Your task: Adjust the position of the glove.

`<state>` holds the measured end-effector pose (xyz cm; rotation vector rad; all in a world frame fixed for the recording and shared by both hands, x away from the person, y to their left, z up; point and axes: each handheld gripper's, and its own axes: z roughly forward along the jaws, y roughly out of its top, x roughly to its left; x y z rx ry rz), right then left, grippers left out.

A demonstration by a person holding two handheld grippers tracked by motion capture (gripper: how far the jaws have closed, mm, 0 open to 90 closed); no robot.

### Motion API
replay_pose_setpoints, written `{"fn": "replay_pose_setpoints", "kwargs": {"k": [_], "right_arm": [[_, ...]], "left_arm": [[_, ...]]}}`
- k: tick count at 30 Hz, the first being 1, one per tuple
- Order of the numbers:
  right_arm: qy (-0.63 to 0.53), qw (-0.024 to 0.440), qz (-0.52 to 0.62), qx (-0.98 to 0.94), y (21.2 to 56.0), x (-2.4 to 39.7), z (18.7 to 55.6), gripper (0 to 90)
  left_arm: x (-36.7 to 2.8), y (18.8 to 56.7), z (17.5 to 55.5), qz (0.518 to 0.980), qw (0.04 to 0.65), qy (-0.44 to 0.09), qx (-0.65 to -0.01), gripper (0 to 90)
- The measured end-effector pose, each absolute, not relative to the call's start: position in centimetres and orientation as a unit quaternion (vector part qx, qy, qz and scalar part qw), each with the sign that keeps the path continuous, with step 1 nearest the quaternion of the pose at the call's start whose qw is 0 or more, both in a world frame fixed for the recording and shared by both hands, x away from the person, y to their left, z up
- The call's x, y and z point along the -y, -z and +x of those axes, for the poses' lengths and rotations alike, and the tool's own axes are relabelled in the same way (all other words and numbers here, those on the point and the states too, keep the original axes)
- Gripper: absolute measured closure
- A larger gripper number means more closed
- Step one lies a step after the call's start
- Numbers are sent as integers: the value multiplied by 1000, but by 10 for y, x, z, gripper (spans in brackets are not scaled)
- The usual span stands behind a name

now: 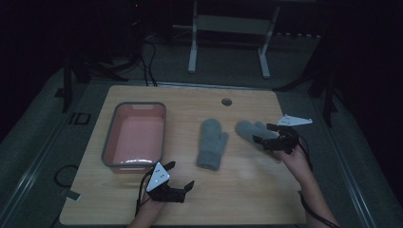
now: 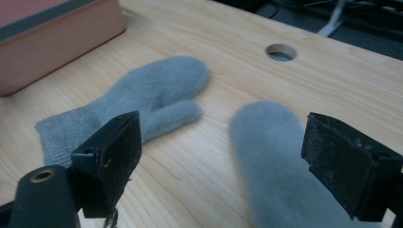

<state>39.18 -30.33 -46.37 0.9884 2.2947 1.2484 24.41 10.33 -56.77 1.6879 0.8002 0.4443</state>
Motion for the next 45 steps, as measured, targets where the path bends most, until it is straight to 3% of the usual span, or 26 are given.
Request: {"fn": "replay_pose_setpoints", "kwargs": {"k": [10,23,38,43,44,45], "right_arm": [[-415,153,295,-847,477,258,412,159],[-381,111,224,-890,508,193,434,277],[-344,85,202,-913,537,162,455,343],[-329,79,192,-921,542,160,458,442],[-326,78,192,-922,543,160,459,486],[-326,66,192,-923,543,160,459,603]], "left_arm": [[-103,567,244,722,573,-186,-339,12],[-102,567,244,728,569,-183,-336,12],[-104,565,243,724,574,-183,-336,12],[-104,565,244,724,574,-183,-336,12],[-104,565,244,724,574,-182,-336,12],[-104,565,244,725,573,-182,-336,12]]}}
